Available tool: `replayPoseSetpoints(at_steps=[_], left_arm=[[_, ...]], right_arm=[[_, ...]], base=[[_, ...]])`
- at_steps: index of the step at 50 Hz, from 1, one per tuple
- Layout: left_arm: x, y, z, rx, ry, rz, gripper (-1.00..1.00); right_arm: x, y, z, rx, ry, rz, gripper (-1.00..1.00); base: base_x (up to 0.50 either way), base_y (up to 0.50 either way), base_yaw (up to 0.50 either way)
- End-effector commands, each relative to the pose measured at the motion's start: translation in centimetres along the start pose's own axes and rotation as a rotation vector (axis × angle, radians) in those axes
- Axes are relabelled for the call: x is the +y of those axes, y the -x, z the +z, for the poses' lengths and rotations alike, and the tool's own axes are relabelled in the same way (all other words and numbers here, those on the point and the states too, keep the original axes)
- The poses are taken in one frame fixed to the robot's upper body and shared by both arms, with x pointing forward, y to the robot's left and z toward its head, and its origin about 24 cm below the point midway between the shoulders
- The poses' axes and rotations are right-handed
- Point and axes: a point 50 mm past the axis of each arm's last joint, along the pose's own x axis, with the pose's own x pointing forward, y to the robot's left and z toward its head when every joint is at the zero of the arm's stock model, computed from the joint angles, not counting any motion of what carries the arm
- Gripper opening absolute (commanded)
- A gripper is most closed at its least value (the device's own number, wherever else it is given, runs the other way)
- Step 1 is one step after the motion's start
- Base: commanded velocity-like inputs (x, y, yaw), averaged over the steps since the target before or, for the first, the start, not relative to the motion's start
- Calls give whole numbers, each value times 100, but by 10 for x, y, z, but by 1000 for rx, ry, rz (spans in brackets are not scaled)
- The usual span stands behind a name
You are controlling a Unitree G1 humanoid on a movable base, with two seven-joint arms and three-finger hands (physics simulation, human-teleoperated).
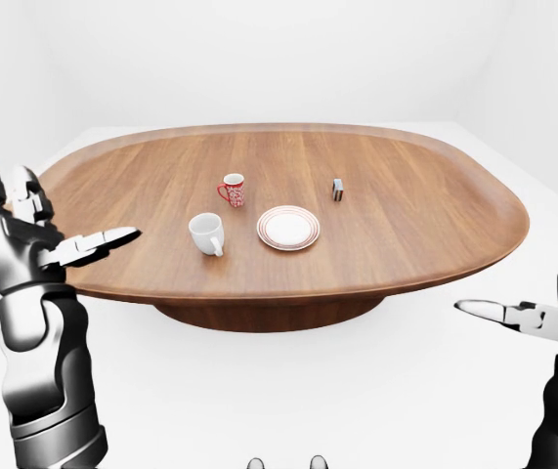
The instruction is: Put the white mug on the plate.
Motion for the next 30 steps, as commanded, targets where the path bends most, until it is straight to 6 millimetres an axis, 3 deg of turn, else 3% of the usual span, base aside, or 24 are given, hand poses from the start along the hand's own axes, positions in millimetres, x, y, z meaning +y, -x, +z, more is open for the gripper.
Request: replayPoseSetpoints(at_steps=[1, 10, 30], left_arm=[[15, -11, 27, -95, 28, 63, 100], [16, -11, 34, -123, 39, 70, 100], [16, -12, 34, -122, 46, 73, 100]], right_arm=[[-14, 8, 22, -66, 60, -22, 100], [-15, 8, 22, -67, 66, -22, 100], [-13, 8, 17, -44, 69, -5, 100]], base=[[0, 0, 0], [2, 0, 0], [25, 0, 0]])
